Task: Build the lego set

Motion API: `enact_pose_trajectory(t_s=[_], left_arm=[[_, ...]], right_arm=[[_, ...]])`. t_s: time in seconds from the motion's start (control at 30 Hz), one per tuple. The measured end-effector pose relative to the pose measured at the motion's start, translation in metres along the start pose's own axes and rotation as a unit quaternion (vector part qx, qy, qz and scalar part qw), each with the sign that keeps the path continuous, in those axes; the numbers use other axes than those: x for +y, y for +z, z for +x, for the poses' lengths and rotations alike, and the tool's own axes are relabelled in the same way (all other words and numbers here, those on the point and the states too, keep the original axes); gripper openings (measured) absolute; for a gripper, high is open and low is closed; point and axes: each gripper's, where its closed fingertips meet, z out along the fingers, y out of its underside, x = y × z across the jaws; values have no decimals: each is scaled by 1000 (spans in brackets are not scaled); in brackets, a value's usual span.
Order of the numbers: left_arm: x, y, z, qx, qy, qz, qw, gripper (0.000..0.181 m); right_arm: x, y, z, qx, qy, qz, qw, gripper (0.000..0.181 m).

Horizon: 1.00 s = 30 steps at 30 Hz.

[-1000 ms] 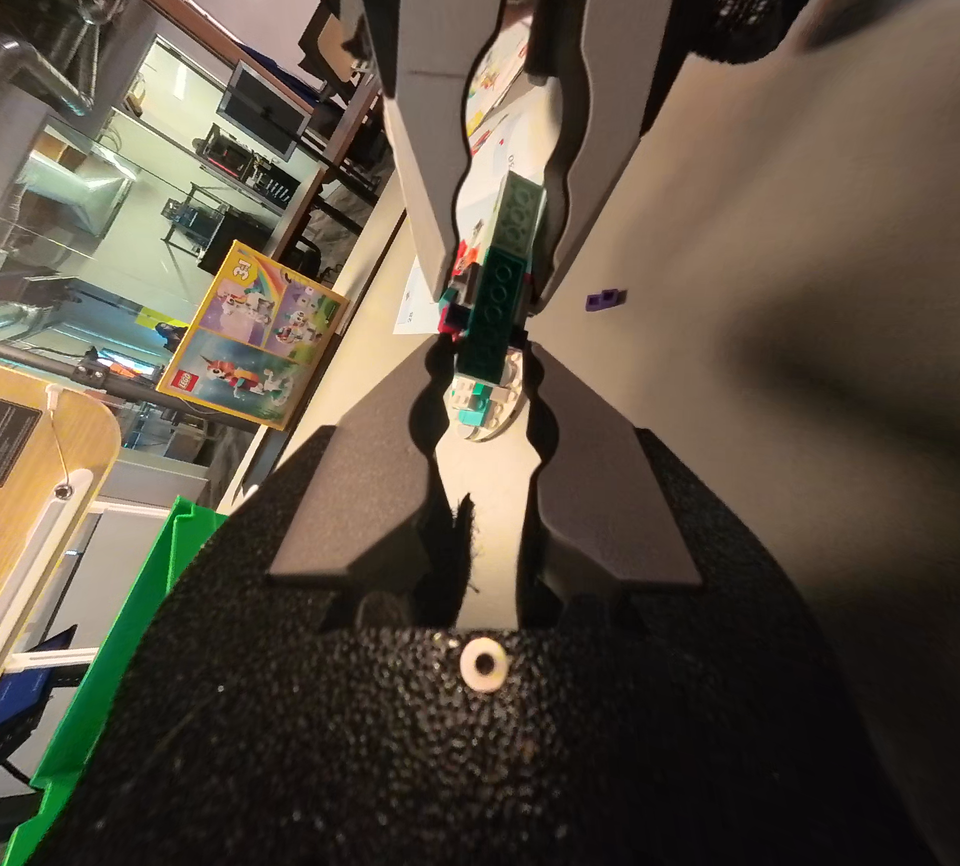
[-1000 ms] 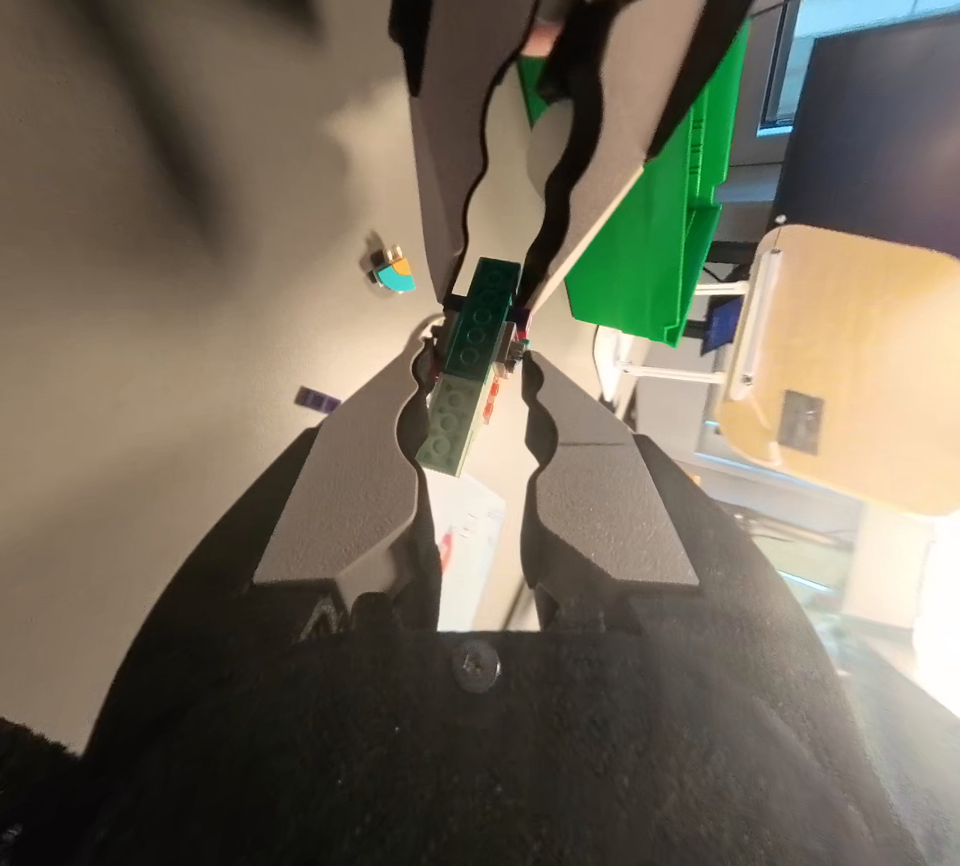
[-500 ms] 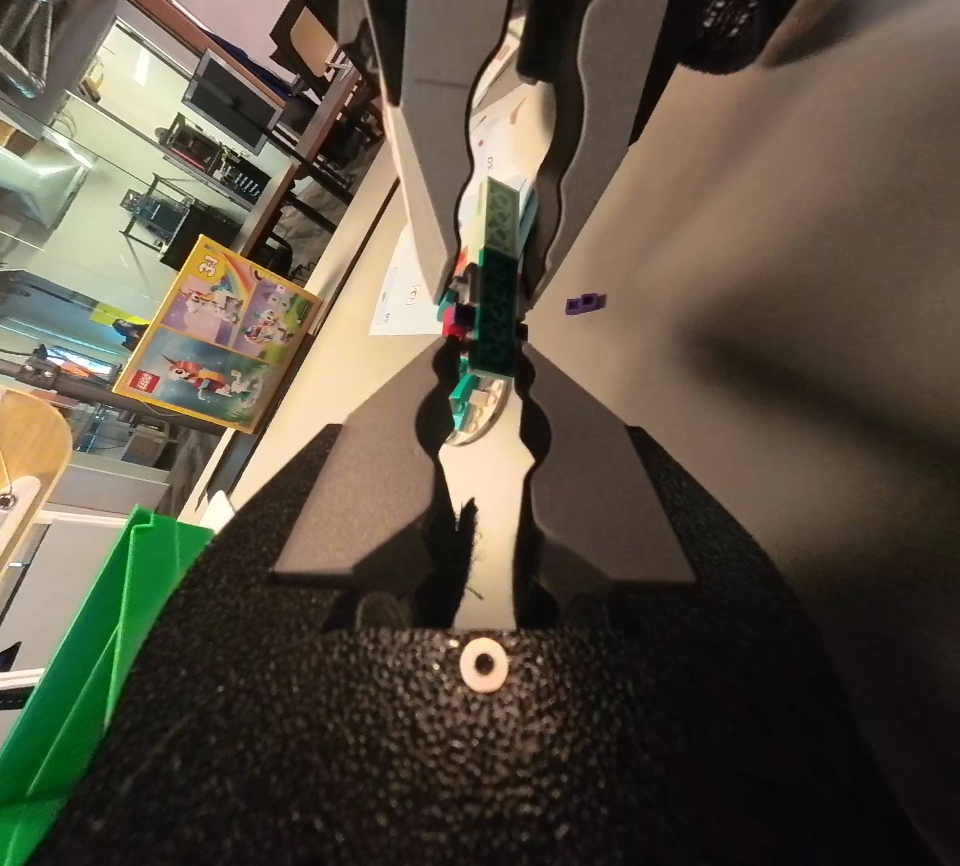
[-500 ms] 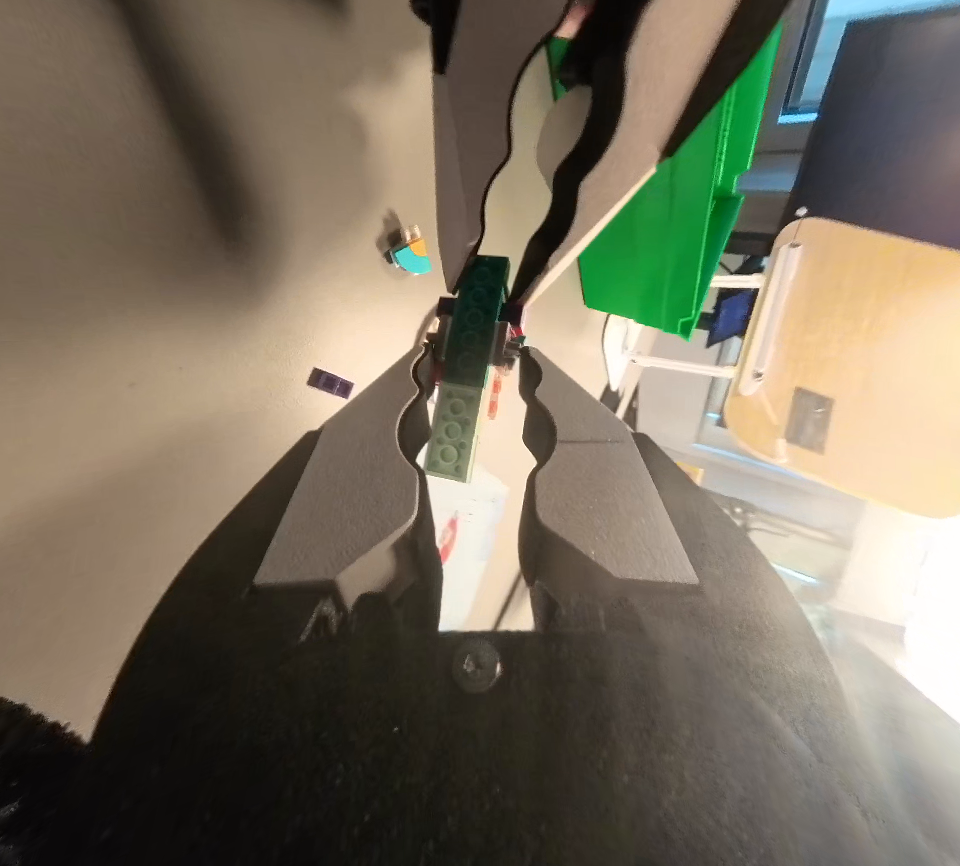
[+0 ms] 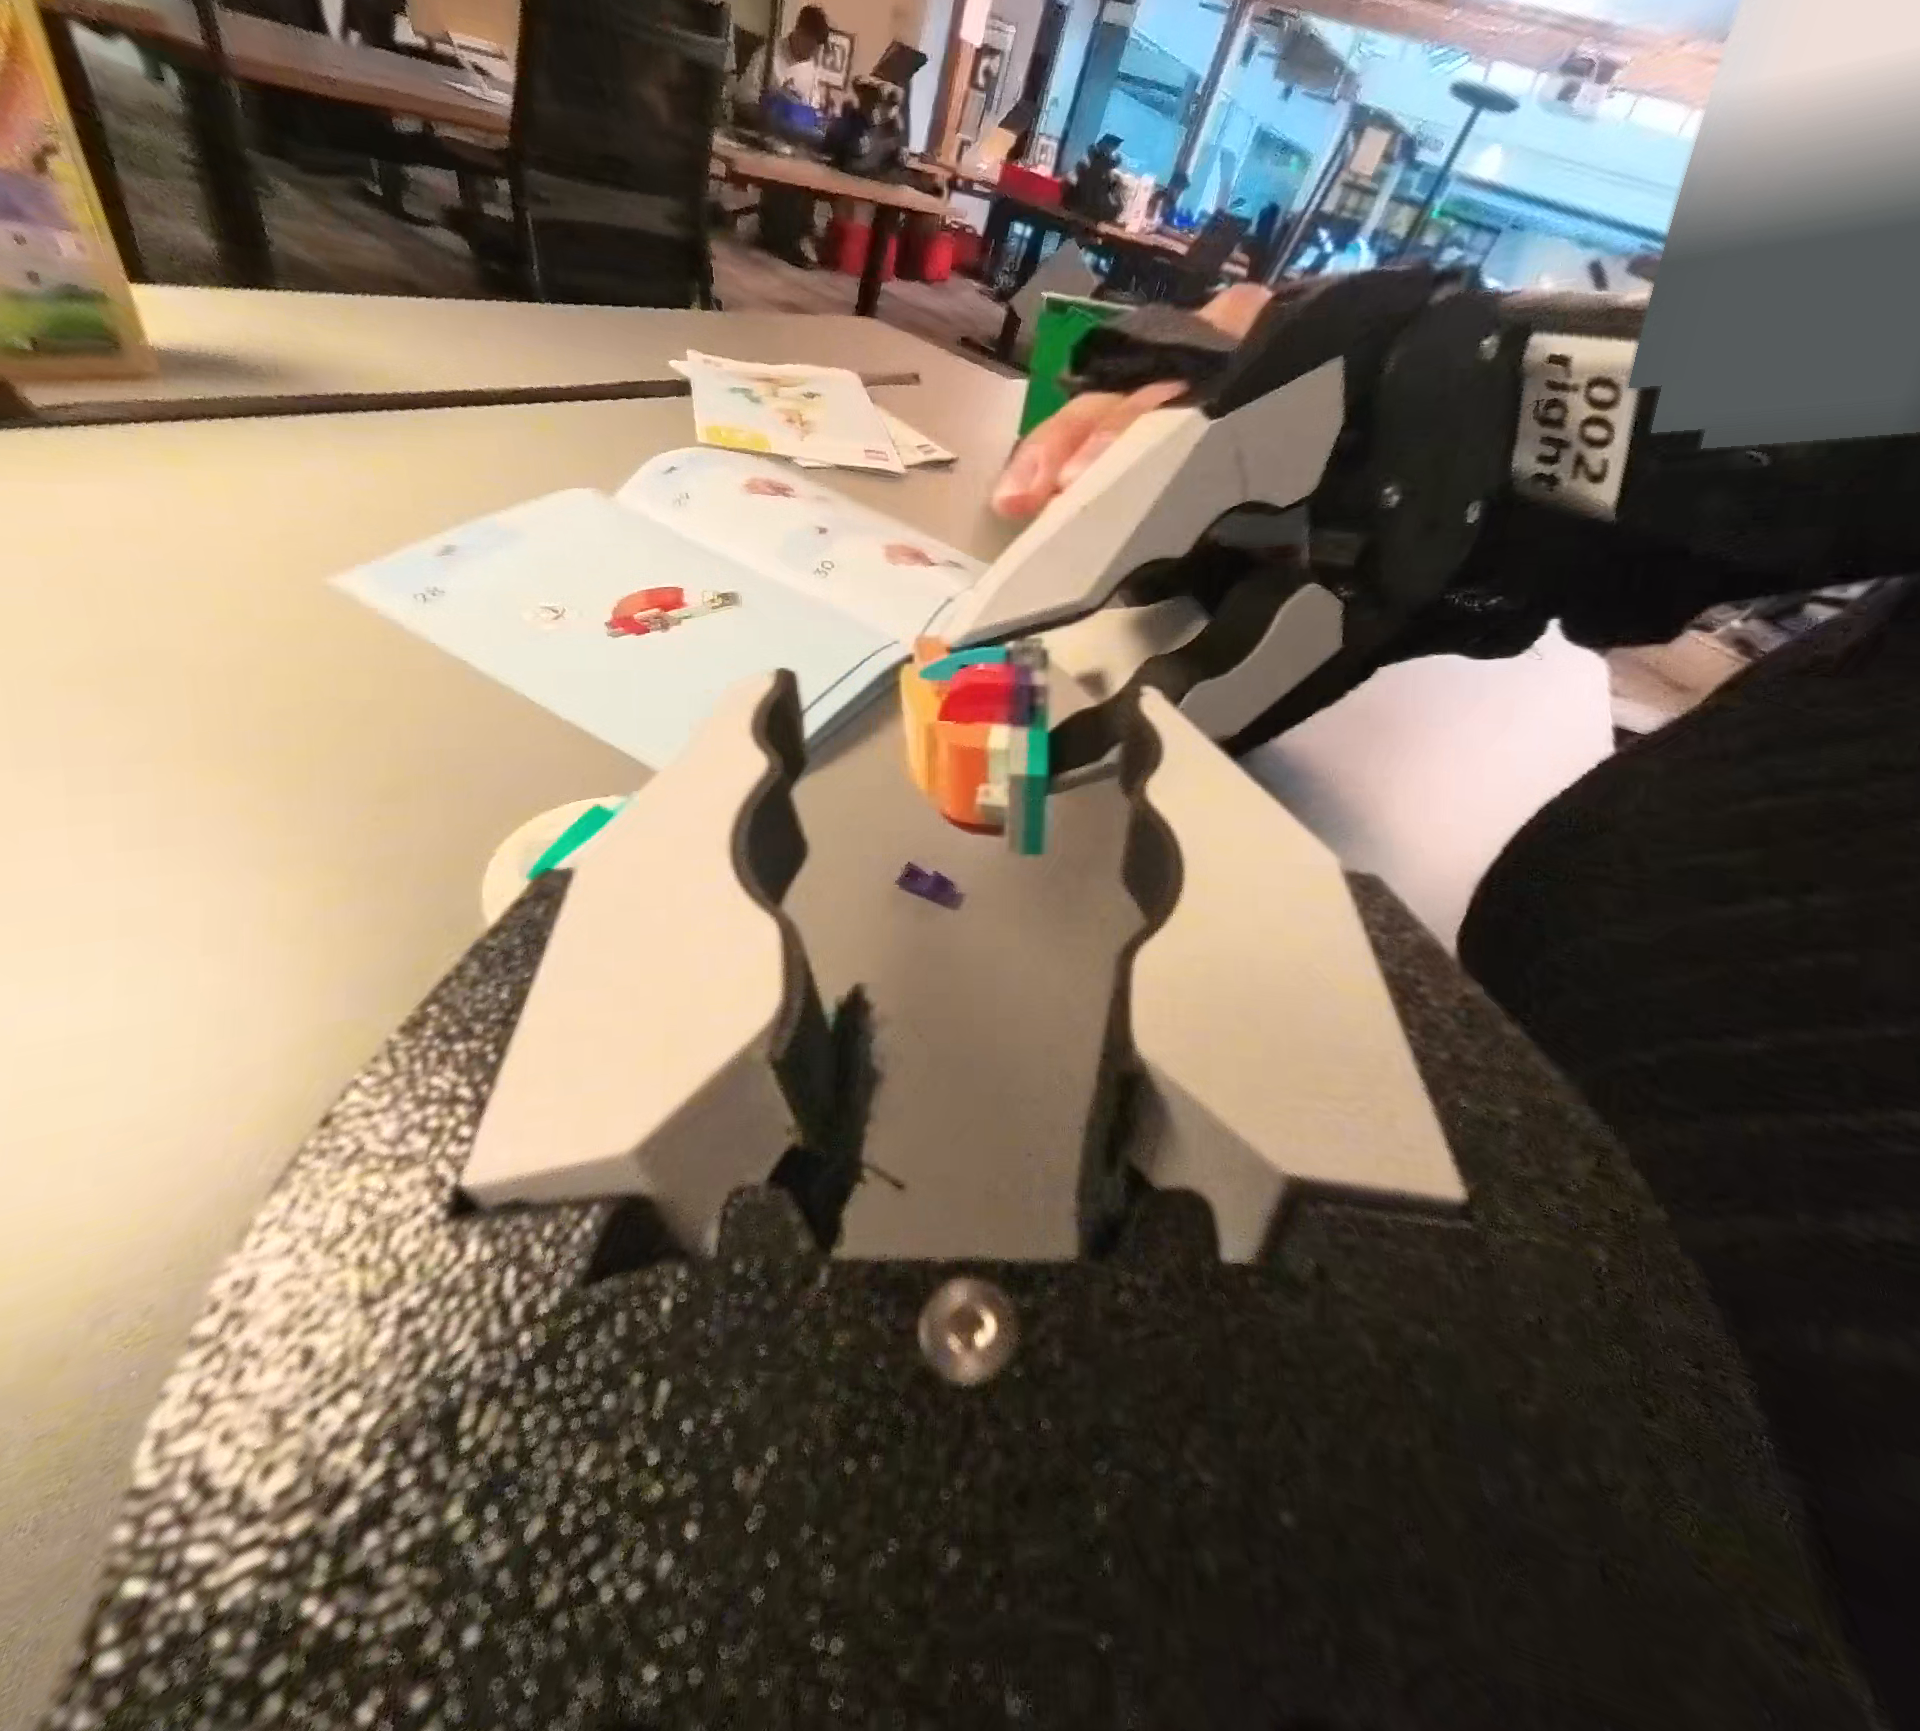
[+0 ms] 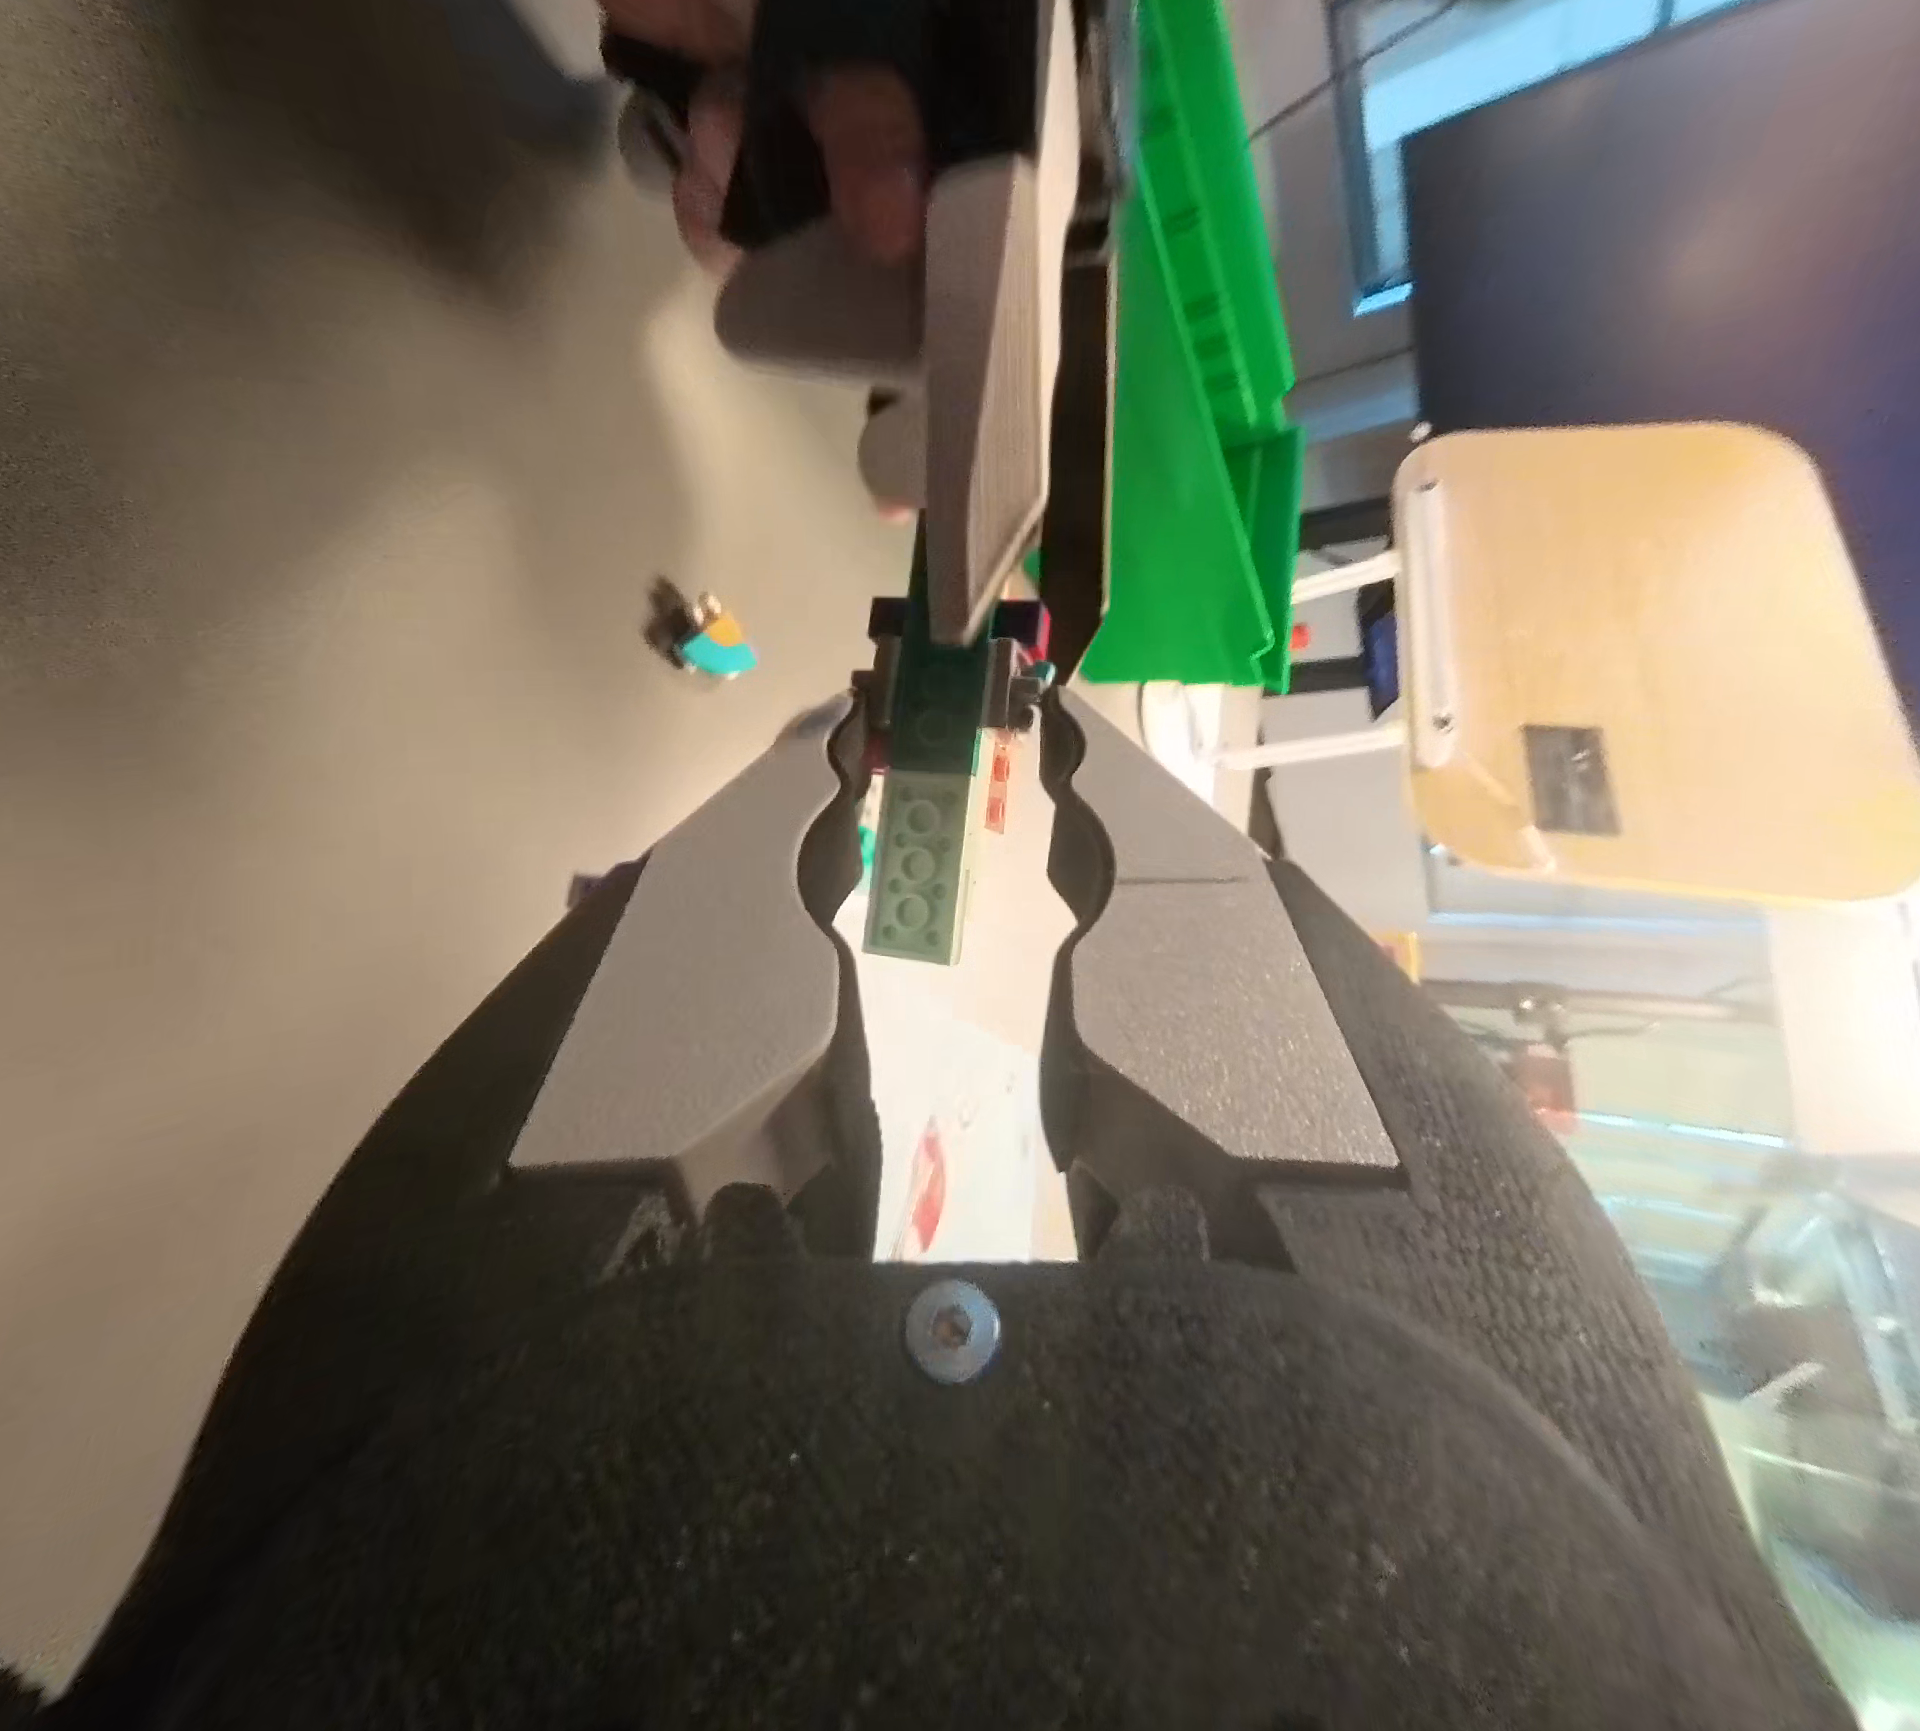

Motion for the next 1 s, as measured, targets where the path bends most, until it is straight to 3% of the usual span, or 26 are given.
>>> enact_pose_trajectory(t_s=[0.1,0.2,0.3,0.43,0.7,0.8,0.87,0.93,1.0], left_arm=[[5,2,6,12,7,-18,1000,48],[3,1,5,-1,29,-11,1000,27],[5,1,4,-11,25,-26,999,26],[15,3,0,-39,49,-66,996,25],[16,5,-1,-53,64,-99,992,25],[19,7,-2,-55,72,-105,990,26],[18,7,0,-48,72,-90,992,26],[13,3,-1,-58,75,-66,993,47],[14,-3,-6,-72,63,-68,993,44]], right_arm=[[-5,-2,5,14,5,12,1000,31],[-7,-3,8,20,5,15,1000,31],[-6,-1,7,18,-15,5,1000,31],[-2,2,-1,10,-145,-39,989,31],[0,1,-2,-10,-237,-56,970,31],[2,0,-6,-28,-229,-62,971,31],[3,1,-9,-35,-175,-55,982,31],[8,1,-9,-33,-119,-61,991,31],[14,1,-5,-13,-107,-74,991,30]])
